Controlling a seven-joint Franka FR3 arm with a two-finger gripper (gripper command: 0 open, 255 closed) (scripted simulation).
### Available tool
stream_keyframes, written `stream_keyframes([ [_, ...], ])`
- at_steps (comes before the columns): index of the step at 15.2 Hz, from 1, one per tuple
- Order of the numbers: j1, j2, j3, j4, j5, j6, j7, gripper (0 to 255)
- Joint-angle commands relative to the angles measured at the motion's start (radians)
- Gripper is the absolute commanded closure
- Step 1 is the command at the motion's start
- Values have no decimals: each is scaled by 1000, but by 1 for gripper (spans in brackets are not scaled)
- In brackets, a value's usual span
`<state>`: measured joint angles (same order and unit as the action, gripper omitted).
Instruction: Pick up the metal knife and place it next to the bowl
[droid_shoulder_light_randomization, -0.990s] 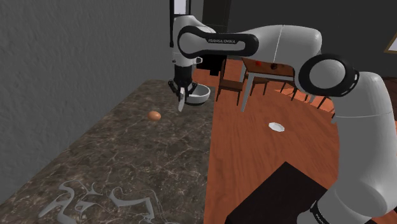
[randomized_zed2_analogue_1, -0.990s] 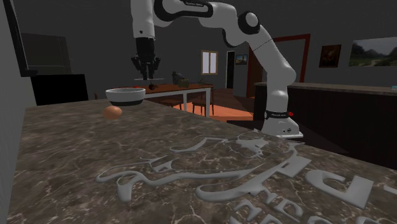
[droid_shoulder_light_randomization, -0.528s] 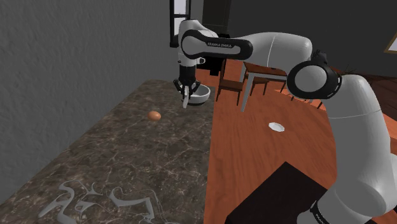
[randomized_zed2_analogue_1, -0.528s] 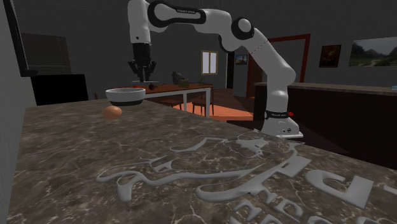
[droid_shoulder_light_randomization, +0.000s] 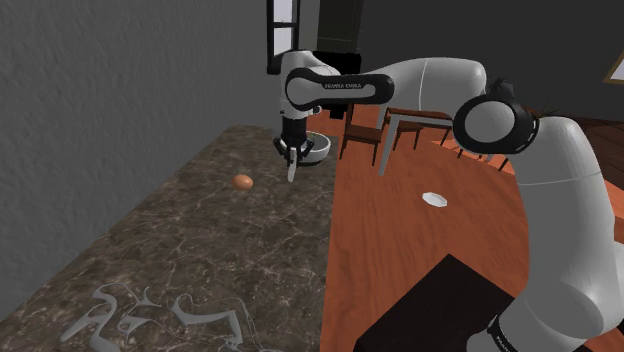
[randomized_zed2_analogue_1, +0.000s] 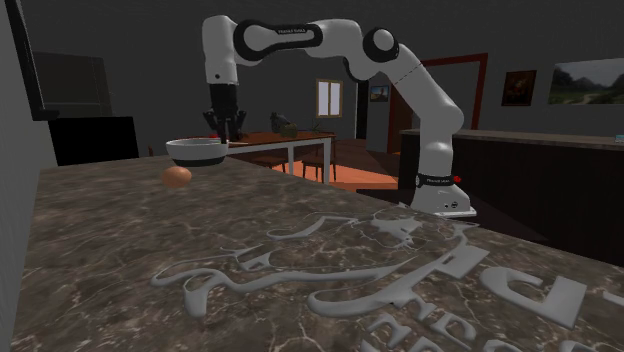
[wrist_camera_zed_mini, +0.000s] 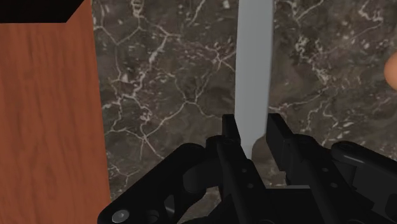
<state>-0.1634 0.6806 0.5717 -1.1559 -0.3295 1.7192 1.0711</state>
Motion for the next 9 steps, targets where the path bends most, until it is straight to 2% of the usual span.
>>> stream_keyframes([
  [1,-3,2,-1,-24,-2,25,4,255],
  [9,-16,18,-8,-110,-13,122,15,255],
])
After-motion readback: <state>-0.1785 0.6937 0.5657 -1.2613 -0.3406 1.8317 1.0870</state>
